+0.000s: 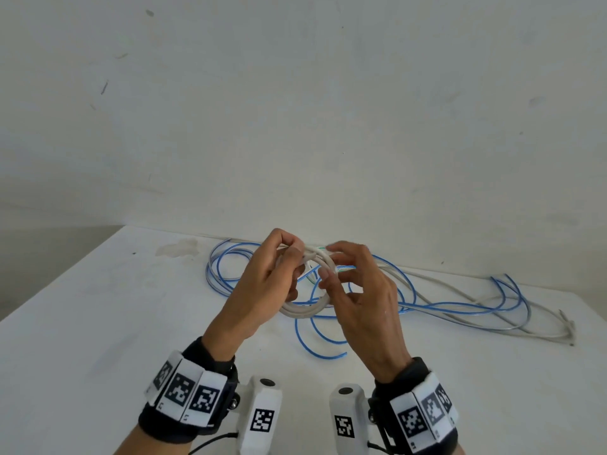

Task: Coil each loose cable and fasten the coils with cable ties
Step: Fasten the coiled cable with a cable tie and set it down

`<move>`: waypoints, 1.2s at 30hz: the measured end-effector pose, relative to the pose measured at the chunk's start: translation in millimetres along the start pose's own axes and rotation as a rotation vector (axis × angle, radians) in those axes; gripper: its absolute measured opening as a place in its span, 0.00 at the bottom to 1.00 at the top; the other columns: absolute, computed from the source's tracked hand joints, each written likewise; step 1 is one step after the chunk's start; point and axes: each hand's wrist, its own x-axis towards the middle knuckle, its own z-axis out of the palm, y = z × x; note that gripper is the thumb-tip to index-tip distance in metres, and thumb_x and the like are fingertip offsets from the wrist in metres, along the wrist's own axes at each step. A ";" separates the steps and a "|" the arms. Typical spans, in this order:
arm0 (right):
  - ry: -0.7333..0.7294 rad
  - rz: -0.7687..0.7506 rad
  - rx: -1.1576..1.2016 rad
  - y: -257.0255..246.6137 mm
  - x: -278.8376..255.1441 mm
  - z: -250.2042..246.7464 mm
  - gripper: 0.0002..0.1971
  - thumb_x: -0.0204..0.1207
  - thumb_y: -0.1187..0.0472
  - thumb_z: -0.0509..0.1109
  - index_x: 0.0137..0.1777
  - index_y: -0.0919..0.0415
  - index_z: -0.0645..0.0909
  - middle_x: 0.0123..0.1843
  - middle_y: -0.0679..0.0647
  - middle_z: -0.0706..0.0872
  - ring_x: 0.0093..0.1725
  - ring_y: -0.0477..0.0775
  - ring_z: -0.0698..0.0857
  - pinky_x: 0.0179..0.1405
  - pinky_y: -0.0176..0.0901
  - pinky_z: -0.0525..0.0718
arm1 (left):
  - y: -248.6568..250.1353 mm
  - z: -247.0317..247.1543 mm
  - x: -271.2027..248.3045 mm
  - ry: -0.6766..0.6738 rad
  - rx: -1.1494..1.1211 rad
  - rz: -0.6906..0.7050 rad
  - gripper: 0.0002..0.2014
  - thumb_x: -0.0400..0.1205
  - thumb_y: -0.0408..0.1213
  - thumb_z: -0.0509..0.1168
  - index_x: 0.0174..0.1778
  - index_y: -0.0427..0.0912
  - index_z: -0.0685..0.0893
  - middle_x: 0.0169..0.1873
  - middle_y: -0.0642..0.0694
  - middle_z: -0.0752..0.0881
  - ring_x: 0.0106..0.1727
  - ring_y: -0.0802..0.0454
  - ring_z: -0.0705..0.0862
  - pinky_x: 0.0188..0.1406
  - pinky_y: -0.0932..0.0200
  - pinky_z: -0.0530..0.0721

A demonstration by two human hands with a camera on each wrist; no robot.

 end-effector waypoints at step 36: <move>0.006 0.232 0.188 -6.7 -17.8 -84.2 0.03 0.78 0.70 0.77 0.45 0.66 0.86 0.47 0.68 0.93 0.48 0.66 0.94 0.53 0.63 0.92 | 5.8 69.8 -16.7 -0.243 0.049 0.027 0.09 0.91 0.42 0.58 0.56 0.39 0.75 0.22 0.57 0.70 0.24 0.55 0.62 0.21 0.62 0.65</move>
